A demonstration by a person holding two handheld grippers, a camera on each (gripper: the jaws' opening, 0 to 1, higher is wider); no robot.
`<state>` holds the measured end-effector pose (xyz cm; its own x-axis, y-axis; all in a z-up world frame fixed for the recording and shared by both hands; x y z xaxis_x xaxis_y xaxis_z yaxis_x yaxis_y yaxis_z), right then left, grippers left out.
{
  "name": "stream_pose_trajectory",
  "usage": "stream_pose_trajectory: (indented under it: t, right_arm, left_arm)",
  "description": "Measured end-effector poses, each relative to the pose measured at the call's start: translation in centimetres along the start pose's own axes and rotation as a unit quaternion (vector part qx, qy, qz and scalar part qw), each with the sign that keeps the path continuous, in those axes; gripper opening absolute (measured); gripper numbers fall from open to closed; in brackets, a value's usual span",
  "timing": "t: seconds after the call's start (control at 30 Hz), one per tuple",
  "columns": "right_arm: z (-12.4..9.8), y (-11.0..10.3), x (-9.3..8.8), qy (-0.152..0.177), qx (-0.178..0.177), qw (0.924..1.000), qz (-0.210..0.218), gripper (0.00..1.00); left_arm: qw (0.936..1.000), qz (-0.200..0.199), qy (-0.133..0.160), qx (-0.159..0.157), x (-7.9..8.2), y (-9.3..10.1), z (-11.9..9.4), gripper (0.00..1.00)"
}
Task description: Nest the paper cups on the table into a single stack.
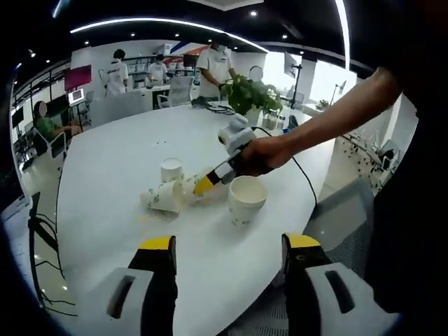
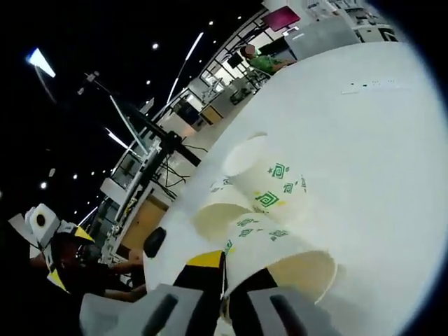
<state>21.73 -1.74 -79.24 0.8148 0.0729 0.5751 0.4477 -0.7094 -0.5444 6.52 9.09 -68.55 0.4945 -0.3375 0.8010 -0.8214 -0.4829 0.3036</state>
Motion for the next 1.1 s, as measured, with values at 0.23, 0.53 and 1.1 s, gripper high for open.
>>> stream_pose_trajectory:
  t: [0.23,0.53,1.1]
  right_arm:
    - [-0.6,0.9,1.5,0.018,0.001,0.9997,0.016,0.0]
    - [-4.2,0.0,2.5,0.044,-0.009,0.999,-0.006,0.0]
    - [-12.1,-1.4,1.7,0.06,-0.054,0.9923,-0.094,0.0]
  left_arm:
    - [1.0,-0.006,-0.007,0.002,-0.5,0.2,-0.2,0.6]
    - [0.9999,0.001,-0.014,0.0,-0.5,0.2,-0.3,0.6]
    - [0.9983,0.021,-0.048,-0.026,-1.7,0.3,0.4,0.59]
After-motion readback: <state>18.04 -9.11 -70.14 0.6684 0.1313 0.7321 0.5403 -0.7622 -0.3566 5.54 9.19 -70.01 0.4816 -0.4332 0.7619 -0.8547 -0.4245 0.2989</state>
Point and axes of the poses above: the point that each gripper's makers call its tool centre point, and the gripper's own axes: z roughly forward along the fingers, y roughly to its right, x roughly out of its top, the point moved 2 cm from there along -z, roughly backward along the fingers, and after that the axes turned 15 degrees about -x, right-handed, at the moved point
